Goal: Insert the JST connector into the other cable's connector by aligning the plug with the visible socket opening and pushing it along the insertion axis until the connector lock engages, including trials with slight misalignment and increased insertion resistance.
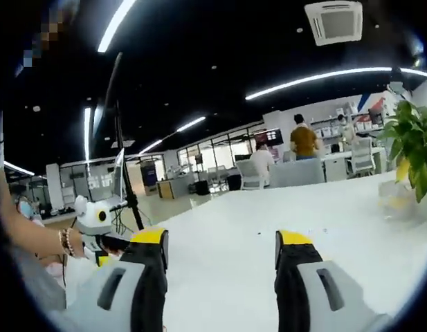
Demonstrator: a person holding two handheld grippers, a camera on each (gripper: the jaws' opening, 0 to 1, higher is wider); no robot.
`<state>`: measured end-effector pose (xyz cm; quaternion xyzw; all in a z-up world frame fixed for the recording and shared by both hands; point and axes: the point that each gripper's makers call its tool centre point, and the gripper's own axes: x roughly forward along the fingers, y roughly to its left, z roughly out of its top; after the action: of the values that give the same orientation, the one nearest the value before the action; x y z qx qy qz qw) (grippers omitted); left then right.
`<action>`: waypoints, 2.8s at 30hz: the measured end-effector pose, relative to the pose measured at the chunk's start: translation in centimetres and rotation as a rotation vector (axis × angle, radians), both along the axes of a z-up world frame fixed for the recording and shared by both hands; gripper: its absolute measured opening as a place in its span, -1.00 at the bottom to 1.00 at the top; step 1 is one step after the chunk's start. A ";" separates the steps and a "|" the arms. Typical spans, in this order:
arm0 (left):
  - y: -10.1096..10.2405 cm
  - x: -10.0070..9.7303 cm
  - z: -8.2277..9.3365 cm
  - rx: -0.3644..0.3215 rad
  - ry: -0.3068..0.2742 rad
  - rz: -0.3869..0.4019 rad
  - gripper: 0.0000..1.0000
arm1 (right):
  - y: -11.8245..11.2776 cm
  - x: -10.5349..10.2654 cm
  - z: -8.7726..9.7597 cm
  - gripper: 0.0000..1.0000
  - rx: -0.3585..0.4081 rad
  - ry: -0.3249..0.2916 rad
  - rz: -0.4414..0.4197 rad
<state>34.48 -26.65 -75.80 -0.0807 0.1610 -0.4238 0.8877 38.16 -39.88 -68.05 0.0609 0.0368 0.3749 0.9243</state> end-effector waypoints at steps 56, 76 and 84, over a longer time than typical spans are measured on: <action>-4.9 -4.7 -8.9 0.323 -0.069 -0.441 -0.98 | 3.4 -9.3 -16.7 -0.72 -0.514 0.246 0.548; -4.6 -4.6 -7.9 0.351 -0.105 -0.450 -1.00 | 3.6 -9.7 -15.6 -0.90 -0.534 0.207 0.569; -4.8 -5.4 -8.2 0.381 -0.108 -0.496 -1.00 | 4.7 -10.2 -15.0 -0.90 -0.555 0.172 0.606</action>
<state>29.11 -31.47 -84.04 0.1513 0.2049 -0.5932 0.7637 27.95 -35.21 -83.03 -0.1729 0.2296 0.5995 0.7470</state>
